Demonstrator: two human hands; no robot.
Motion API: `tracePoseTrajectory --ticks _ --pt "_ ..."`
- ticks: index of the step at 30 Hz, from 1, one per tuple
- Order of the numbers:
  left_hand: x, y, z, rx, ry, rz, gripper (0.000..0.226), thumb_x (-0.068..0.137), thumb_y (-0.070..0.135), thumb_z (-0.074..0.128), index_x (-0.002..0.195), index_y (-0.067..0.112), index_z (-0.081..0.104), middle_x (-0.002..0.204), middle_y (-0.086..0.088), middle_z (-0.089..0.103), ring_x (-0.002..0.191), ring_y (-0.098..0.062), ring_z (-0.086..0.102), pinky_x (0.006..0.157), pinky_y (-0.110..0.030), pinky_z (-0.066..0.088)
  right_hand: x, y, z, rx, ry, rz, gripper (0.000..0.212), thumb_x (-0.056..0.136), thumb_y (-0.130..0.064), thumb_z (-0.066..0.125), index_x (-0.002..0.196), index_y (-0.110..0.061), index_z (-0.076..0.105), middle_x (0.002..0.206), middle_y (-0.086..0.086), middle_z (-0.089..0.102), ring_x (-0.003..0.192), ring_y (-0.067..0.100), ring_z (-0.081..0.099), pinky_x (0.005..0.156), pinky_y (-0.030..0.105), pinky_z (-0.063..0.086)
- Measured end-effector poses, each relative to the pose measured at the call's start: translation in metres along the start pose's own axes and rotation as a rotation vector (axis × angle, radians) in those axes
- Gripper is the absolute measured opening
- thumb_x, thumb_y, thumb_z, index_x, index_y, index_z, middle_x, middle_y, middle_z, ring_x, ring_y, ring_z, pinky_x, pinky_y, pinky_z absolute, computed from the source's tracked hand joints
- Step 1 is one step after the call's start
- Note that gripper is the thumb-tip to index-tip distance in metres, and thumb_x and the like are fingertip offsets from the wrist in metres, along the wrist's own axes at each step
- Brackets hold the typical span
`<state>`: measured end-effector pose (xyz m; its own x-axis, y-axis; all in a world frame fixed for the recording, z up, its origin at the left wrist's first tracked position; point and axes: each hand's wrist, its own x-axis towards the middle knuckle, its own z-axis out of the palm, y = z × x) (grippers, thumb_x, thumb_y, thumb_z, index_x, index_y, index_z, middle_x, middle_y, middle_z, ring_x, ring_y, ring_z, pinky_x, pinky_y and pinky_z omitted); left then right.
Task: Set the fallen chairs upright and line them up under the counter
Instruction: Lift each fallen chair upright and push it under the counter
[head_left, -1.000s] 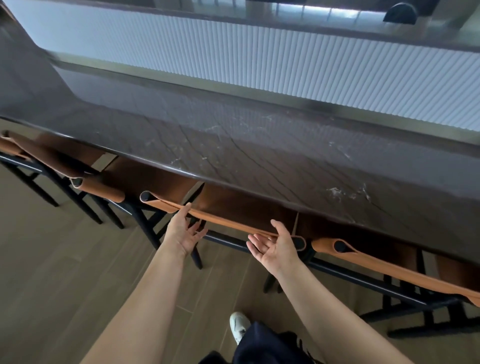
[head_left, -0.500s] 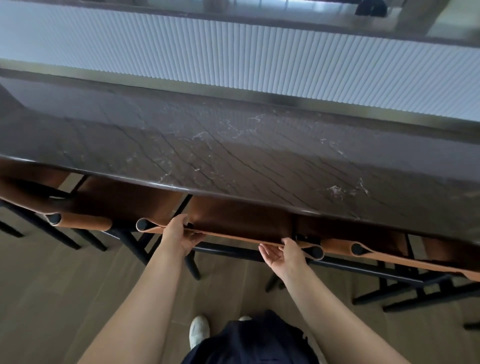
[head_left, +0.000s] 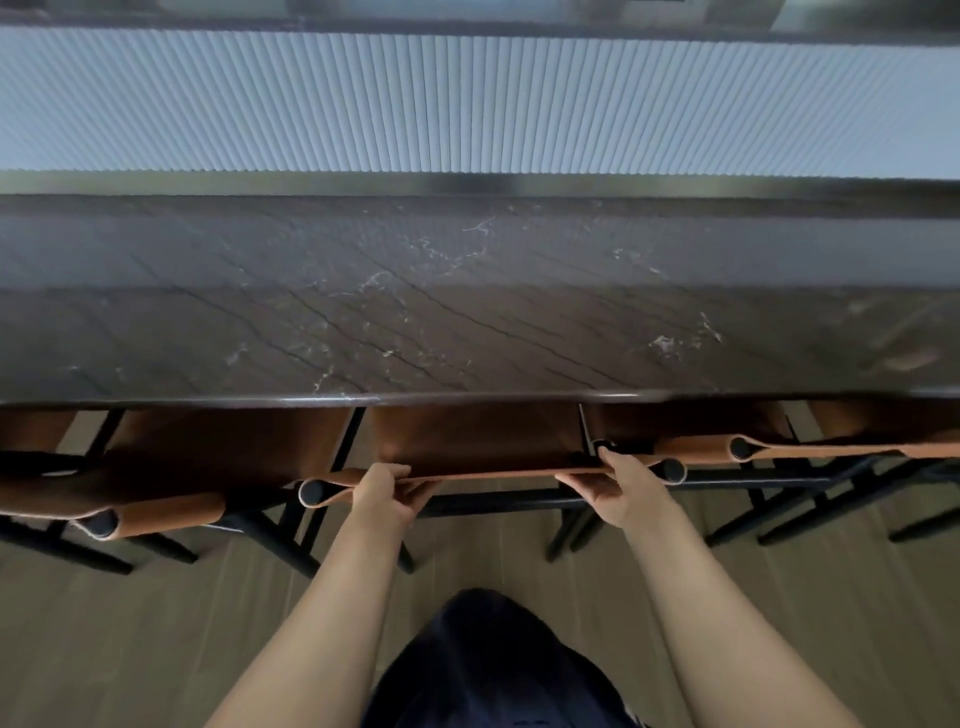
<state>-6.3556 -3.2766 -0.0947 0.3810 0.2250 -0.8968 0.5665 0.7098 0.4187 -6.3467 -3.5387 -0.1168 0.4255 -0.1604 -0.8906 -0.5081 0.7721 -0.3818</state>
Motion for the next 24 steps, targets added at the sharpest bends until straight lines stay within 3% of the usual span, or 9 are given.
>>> tracePoseTrajectory --ticks 3,7,10,14,19,24 --pt "0.004 0.002 -0.001 -0.026 0.035 -0.025 0.029 0.090 -0.011 0.045 0.114 0.001 0.053 0.111 -0.022 0.058 0.088 -0.039 0.059 0.063 -0.050 0.053 0.003 -0.002 -0.003 0.029 -0.048 0.003 0.017 0.096 0.002 0.055 0.112 -0.001 0.054 0.119 0.028 0.051 0.115 0.056 0.048 0.072 0.069 0.052" --pt "0.011 0.007 -0.005 -0.019 0.065 -0.081 0.020 0.089 -0.017 0.042 0.089 0.001 0.052 0.092 -0.021 0.054 0.093 -0.042 0.055 0.078 -0.057 0.052 0.008 0.002 -0.001 0.005 -0.047 -0.027 0.027 0.092 0.016 0.042 0.111 0.000 0.051 0.126 0.030 0.044 0.120 0.056 0.047 0.087 0.067 0.048" --pt "0.018 0.009 -0.018 -0.019 0.082 -0.092 0.021 0.088 -0.018 0.044 0.084 0.002 0.051 0.088 -0.021 0.055 0.086 -0.041 0.056 0.079 -0.055 0.053 0.005 0.012 0.002 -0.016 -0.047 -0.030 0.022 0.091 0.017 0.039 0.094 -0.004 0.047 0.123 0.029 0.047 0.117 0.052 0.052 0.080 0.063 0.051" --pt "0.024 0.016 -0.032 -0.001 0.095 -0.059 0.025 0.088 -0.019 0.043 0.075 0.002 0.048 0.078 -0.020 0.053 0.072 -0.037 0.054 0.091 -0.056 0.048 0.002 0.033 0.003 -0.001 -0.067 -0.026 0.022 0.091 0.017 0.038 0.092 -0.004 0.046 0.116 0.027 0.048 0.114 0.047 0.053 0.081 0.061 0.050" --pt "0.028 0.017 -0.047 0.007 0.146 -0.004 0.025 0.083 -0.021 0.045 0.072 0.001 0.048 0.058 -0.018 0.058 0.065 -0.032 0.054 0.082 -0.047 0.052 -0.009 0.049 0.004 -0.001 -0.082 -0.015 0.023 0.091 0.017 0.037 0.091 -0.005 0.045 0.101 0.025 0.055 0.101 0.044 0.057 0.081 0.056 0.049" --pt "0.033 0.028 -0.065 0.024 0.175 0.041 0.024 0.081 -0.023 0.044 0.072 -0.001 0.047 0.034 -0.010 0.052 0.065 -0.029 0.055 0.080 -0.044 0.050 -0.015 0.070 0.006 -0.031 -0.110 0.020 0.024 0.089 0.019 0.038 0.091 -0.002 0.049 0.097 0.025 0.060 0.087 0.039 0.063 0.064 0.050 0.054"
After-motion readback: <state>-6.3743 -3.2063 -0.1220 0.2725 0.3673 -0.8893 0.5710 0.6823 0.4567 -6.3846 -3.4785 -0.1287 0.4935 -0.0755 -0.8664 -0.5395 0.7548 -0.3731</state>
